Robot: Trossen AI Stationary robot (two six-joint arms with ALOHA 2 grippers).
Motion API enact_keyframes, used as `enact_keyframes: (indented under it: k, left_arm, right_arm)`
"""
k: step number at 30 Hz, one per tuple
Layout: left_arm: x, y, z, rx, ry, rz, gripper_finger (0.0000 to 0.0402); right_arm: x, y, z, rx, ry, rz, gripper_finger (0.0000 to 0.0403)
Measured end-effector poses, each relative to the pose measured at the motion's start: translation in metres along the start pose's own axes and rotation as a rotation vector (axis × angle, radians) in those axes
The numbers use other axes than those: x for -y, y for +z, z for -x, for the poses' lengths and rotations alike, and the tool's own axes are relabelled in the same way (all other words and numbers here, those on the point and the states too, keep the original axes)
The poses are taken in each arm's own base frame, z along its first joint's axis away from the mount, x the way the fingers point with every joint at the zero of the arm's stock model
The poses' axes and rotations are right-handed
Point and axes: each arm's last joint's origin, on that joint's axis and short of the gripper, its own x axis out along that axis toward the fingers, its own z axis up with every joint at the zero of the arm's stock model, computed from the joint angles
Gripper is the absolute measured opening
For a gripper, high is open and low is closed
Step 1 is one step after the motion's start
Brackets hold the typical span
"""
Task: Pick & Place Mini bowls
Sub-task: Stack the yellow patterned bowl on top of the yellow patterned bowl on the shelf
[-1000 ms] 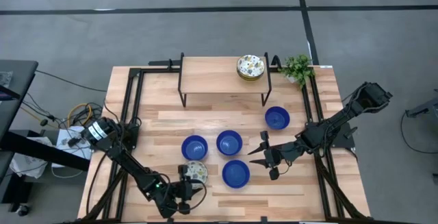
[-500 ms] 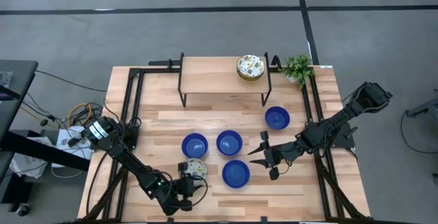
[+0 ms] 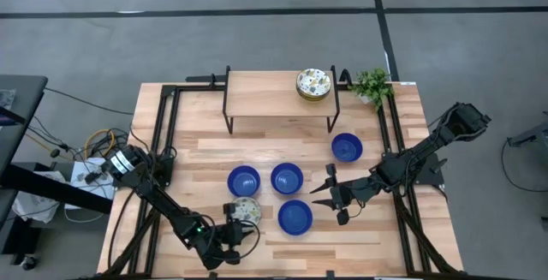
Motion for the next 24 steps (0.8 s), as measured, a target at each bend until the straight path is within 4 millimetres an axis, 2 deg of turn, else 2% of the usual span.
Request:
enact_keyframes:
  k: [8,16,24]
  left_arm:
    - [0.0,0.005,0.004,-0.002,-0.037,0.006,0.0042]
    - [0.001,0.01,0.004,0.016,-0.055,0.038,0.0034]
    - [0.009,0.032,0.006,0.057,-0.083,0.049,0.0032]
  right_arm:
    - [0.0,0.0,0.0,0.002,0.0,-0.077,0.0127]
    - [0.0,0.0,0.0,0.004,0.0,-0.081,0.0127]
    - [0.001,0.001,0.0,0.009,-0.005,-0.137,0.0127]
